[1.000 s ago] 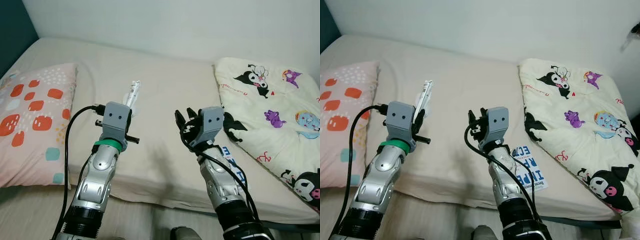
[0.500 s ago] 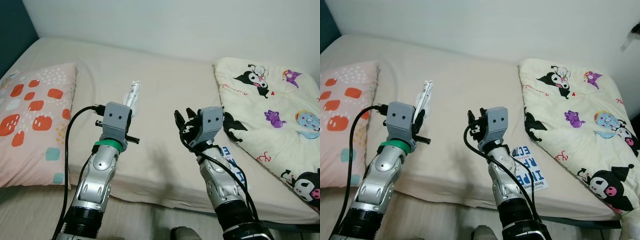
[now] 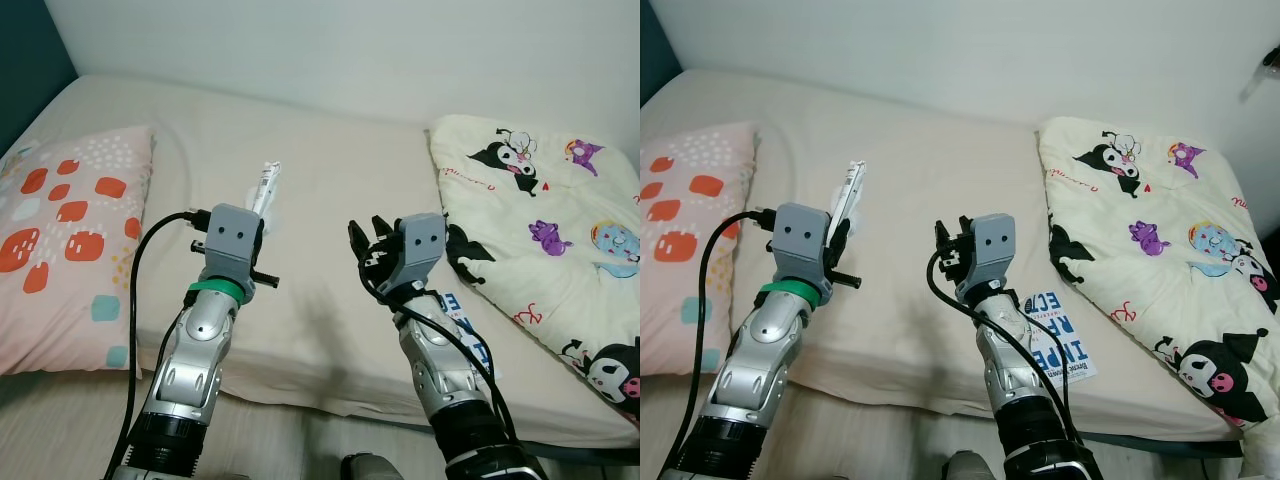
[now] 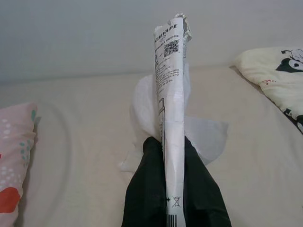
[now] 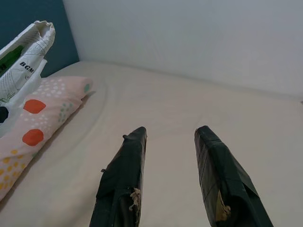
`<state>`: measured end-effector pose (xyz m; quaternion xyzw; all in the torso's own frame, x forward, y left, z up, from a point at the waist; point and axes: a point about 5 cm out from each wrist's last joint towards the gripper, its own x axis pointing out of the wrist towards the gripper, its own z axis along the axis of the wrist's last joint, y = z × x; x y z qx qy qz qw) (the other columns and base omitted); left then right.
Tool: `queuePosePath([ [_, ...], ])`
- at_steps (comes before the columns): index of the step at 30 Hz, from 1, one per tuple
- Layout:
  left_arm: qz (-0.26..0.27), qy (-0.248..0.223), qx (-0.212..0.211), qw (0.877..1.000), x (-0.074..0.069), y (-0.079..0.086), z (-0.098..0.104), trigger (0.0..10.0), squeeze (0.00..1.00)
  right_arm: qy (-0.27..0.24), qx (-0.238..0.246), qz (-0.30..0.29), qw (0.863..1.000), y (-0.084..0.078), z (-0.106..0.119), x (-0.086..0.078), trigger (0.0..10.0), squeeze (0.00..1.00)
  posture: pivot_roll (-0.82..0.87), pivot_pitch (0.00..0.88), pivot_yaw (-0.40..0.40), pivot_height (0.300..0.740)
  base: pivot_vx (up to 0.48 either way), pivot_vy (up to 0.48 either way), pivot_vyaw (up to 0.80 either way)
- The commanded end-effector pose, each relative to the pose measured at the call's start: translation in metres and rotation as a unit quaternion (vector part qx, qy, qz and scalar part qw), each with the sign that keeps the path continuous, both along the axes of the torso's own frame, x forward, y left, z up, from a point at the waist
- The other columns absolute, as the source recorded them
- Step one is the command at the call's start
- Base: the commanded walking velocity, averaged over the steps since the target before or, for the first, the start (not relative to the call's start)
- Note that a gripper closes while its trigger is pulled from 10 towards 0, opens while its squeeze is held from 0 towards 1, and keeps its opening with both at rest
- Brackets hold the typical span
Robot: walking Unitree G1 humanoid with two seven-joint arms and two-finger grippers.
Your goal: Clean up the room
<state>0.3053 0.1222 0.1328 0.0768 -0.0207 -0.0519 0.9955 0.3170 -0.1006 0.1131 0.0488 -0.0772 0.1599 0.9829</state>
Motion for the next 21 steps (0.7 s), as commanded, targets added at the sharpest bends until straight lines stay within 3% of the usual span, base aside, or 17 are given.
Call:
queuePosePath([
  [1,-0.007,0.004,0.0,1.0,-0.0029,-0.0026,-0.0024,10.0,0.0,0.006,-0.001,0.003,1.0,0.0002,-0.0036,-0.0025,10.0,0.0,0.01,0.0,-0.038,0.74,0.0,0.0,0.0],
  [10,-0.009,0.001,0.008,1.0,-0.0024,-0.0034,-0.0019,10.0,0.0,0.006,-0.001,0.003,1.0,0.0005,-0.0036,-0.0024,10.0,0.0,0.0,0.0,-0.037,0.74,0.0,0.0,0.0],
  [21,-0.012,-0.001,0.009,1.0,-0.0021,-0.0031,-0.0014,10.0,0.0,0.006,0.0,0.002,1.0,0.0004,-0.0037,-0.0028,10.0,0.0,0.0,0.0,-0.034,0.74,0.0,-0.463,0.0],
])
